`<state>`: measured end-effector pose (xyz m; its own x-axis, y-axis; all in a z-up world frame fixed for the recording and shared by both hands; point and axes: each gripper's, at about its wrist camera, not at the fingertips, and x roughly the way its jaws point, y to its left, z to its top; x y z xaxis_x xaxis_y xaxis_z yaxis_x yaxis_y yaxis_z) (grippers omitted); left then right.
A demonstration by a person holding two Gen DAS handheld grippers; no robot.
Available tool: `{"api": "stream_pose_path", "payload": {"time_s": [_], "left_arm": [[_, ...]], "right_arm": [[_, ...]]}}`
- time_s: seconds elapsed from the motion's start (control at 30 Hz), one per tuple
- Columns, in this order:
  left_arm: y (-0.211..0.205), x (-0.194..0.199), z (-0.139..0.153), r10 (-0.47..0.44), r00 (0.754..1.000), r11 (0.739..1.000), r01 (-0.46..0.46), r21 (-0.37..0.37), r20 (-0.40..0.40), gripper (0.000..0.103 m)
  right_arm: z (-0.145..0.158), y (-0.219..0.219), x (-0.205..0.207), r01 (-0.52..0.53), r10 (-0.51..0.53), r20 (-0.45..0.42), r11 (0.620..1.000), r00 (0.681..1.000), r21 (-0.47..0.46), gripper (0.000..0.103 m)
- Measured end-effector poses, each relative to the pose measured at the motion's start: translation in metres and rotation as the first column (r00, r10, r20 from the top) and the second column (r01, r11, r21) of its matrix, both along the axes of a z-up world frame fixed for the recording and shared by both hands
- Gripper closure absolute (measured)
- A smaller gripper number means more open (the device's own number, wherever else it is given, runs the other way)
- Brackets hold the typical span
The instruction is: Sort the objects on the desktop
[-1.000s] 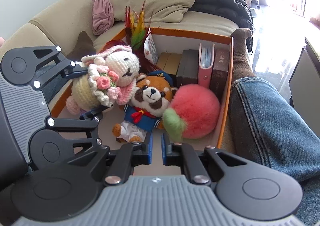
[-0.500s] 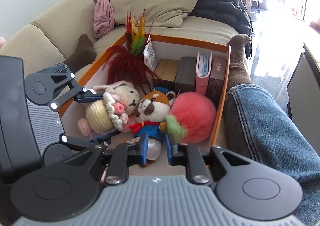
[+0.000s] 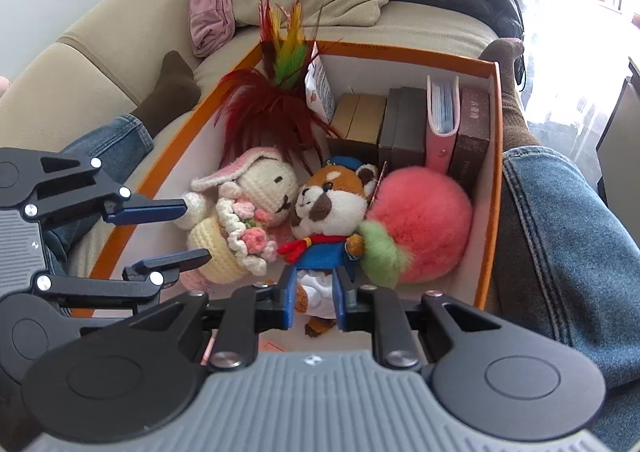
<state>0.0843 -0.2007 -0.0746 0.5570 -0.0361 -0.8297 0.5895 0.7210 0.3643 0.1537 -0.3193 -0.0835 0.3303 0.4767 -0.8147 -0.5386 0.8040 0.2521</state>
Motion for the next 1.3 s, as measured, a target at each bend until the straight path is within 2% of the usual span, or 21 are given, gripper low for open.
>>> {"api": "stream_pose_path", "payload": {"time_s": [0.1,0.2,0.43,0.53,0.73,0.8,0.83,0.97,1.07,1.2,1.27,1.3], "left_arm": [[0.000,0.003,-0.003,0.026,1.000,0.999,-0.026,-0.021,-0.017,0.072],[0.002,0.001,0.000,0.041,0.999,0.998,-0.042,-0.041,-0.017,0.071],[0.011,-0.010,0.029,0.071,0.997,0.989,-0.070,-0.134,0.005,0.071],[0.017,-0.014,0.045,0.107,0.994,0.978,-0.101,-0.184,0.024,0.070],[0.034,-0.026,0.079,0.167,0.981,0.952,-0.133,-0.276,0.103,0.067],[0.040,-0.030,0.089,0.190,0.974,0.938,-0.143,-0.316,0.123,0.056],[0.043,-0.032,0.094,0.202,0.970,0.931,-0.148,-0.335,0.135,0.051],[0.053,-0.040,0.104,0.250,0.953,0.912,-0.172,-0.372,0.173,0.046],[0.065,-0.042,0.105,0.308,0.939,0.874,-0.216,-0.435,0.154,0.036],[0.085,-0.042,0.097,0.425,0.904,0.764,-0.326,-0.557,0.053,0.031],[0.093,-0.044,0.091,0.464,0.885,0.727,-0.366,-0.581,0.023,0.030],[0.096,-0.044,0.087,0.483,0.876,0.717,-0.381,-0.583,0.021,0.028]], "right_arm": [[-0.010,0.007,0.002,0.000,-0.001,-0.030,1.000,1.000,-0.028,0.084],[-0.012,0.008,0.000,0.000,-0.001,-0.023,0.999,1.000,-0.044,0.084],[0.015,-0.001,-0.015,0.030,-0.029,0.059,0.999,0.998,-0.030,0.082],[0.034,-0.004,-0.027,0.050,-0.050,0.120,0.999,0.992,-0.002,0.071],[0.070,-0.006,-0.054,0.082,-0.093,0.231,0.995,0.968,0.058,0.061],[0.082,-0.005,-0.063,0.093,-0.111,0.267,0.993,0.957,0.079,0.054],[0.087,-0.005,-0.068,0.096,-0.119,0.283,0.991,0.952,0.093,0.054],[0.101,-0.005,-0.082,0.127,-0.161,0.319,0.984,0.934,0.122,0.037],[0.103,-0.004,-0.090,0.151,-0.188,0.324,0.979,0.927,0.135,0.033],[0.096,-0.001,-0.098,0.204,-0.234,0.318,0.971,0.919,0.125,0.028],[0.090,0.003,-0.103,0.210,-0.235,0.322,0.971,0.917,0.110,0.026],[0.085,0.005,-0.105,0.211,-0.232,0.322,0.972,0.918,0.099,0.025]]}}
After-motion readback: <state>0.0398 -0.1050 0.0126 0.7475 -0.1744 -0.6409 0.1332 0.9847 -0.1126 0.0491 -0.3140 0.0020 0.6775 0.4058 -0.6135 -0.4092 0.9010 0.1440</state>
